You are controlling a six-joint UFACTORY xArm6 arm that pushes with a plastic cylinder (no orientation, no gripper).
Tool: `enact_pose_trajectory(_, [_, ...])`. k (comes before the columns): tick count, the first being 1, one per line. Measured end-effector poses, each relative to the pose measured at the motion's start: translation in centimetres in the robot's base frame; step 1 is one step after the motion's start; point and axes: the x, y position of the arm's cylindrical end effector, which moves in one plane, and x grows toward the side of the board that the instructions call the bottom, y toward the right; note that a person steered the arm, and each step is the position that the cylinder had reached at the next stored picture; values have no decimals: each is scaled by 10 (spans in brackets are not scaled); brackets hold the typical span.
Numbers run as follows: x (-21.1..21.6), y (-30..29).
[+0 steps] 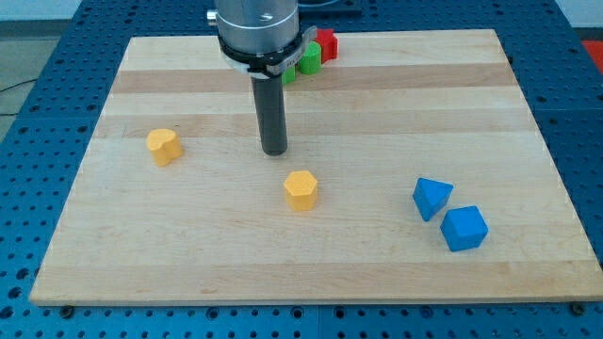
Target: Push the yellow hexagon parallel right to the red star
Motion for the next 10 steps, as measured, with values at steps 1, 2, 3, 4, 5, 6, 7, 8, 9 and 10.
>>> enact_pose_trajectory(1, [15,-5])
enact_pose_trajectory(2, [38,-38])
enact_pose_trajectory(3, [62,22])
enact_pose_trajectory(4, [73,108])
enact_pose_trajectory(5, [69,82])
enact_pose_trajectory(6, [93,65])
enact_pose_trajectory(7, [136,82])
enact_pose_trajectory(8, [115,122])
enact_pose_trajectory(9, [123,83])
enact_pose_trajectory(10, [115,-2])
